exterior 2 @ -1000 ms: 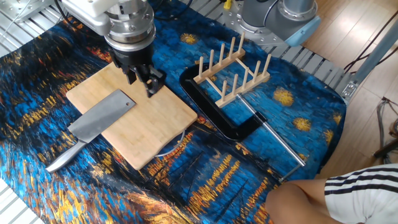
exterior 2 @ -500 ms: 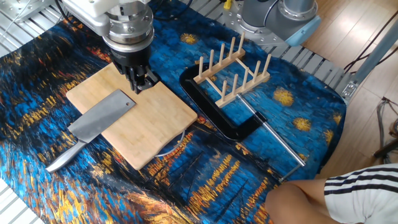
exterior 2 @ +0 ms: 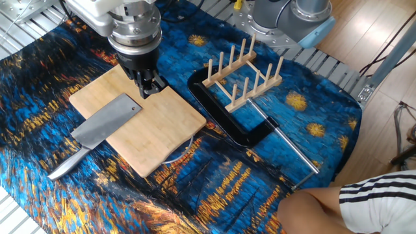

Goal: Put the knife on the knife rack

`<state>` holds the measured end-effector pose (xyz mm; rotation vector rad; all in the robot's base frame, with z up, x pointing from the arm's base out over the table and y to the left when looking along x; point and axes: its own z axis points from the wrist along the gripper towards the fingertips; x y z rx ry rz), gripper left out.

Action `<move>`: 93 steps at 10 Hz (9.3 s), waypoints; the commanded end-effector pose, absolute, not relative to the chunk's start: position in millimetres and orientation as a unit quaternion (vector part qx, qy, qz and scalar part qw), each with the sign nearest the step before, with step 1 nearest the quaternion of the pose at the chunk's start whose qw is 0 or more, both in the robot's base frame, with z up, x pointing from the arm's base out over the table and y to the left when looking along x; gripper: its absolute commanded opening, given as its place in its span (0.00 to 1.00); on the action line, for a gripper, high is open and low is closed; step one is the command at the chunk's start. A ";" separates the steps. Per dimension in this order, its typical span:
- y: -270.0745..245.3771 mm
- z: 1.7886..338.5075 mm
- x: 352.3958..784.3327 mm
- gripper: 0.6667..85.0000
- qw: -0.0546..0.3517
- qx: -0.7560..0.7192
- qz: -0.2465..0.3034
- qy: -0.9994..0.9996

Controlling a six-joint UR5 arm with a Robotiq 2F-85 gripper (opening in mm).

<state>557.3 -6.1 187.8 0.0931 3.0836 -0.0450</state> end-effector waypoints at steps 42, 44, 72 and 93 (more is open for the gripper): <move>-92.3 70.3 719.5 0.58 0.067 -0.134 -0.071 0.986; -90.8 65.0 722.6 0.58 0.069 -0.126 -0.072 0.987; -97.2 42.3 704.2 0.61 0.040 0.002 -0.104 0.994; -109.3 12.2 685.5 0.60 0.011 0.026 -0.168 0.985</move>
